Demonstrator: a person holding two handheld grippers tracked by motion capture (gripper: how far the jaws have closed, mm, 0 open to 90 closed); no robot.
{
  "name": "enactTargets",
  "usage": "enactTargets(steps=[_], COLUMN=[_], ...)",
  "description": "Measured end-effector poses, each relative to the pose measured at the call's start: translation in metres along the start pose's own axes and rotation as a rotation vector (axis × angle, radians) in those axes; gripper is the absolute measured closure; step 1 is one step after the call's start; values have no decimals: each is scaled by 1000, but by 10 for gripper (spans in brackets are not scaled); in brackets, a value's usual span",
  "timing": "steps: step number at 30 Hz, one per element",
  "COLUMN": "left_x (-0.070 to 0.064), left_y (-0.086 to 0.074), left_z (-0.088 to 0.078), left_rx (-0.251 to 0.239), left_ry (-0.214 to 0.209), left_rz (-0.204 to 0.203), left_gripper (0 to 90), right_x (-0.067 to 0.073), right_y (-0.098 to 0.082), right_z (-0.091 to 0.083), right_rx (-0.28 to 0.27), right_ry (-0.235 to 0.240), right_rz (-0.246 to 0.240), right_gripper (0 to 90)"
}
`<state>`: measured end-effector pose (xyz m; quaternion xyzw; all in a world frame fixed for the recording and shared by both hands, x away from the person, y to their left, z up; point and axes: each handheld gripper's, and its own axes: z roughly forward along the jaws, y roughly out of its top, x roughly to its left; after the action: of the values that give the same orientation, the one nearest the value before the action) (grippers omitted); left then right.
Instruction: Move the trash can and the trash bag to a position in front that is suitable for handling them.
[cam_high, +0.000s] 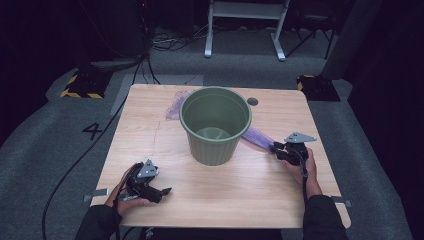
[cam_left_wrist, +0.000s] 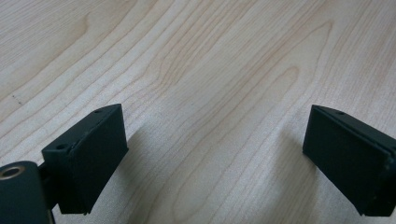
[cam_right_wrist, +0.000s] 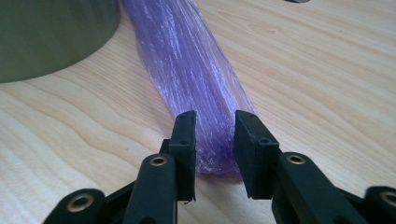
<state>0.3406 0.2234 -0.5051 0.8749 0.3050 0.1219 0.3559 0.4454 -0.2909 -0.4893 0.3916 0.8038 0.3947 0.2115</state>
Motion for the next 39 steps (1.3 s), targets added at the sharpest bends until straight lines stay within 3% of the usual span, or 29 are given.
enactTargets(steps=[4, 5, 8, 17, 25, 28, 30, 33, 39], left_x=[1, 1, 3, 3, 3, 3, 3, 3, 4], left_y=[1, 1, 2, 2, 2, 2, 2, 2, 3], left_z=[1, 1, 2, 2, 2, 2, 2, 3, 3], left_rx=[1, 1, -1, -1, -1, 0, 0, -4, -3], left_ry=[-8, -8, -8, -6, -5, -4, -4, -3, -5], left_rz=[5, 3, -1, -4, -7, -7, -7, -9, -3], left_gripper=[57, 57, 60, 60, 60, 59, 59, 59, 58], right_x=[-4, -5, -5, -3, 4, 16, 19, 34, 61], right_y=[-4, -5, -6, -12, -21, -25, -26, -28, -32], right_z=[3, 4, 3, -3, -16, -25, -26, -32, -38], right_rx=[24, 23, 28, 49, 62, 75, 76, 84, 75], right_ry=[19, 32, 30, 12, 34, 38, 47, 47, 74], right_rz=[33, 60, 71, 44, 15, -33, -40, -98, -133], right_gripper=[759, 779, 807, 849, 860, 863, 863, 863, 853])
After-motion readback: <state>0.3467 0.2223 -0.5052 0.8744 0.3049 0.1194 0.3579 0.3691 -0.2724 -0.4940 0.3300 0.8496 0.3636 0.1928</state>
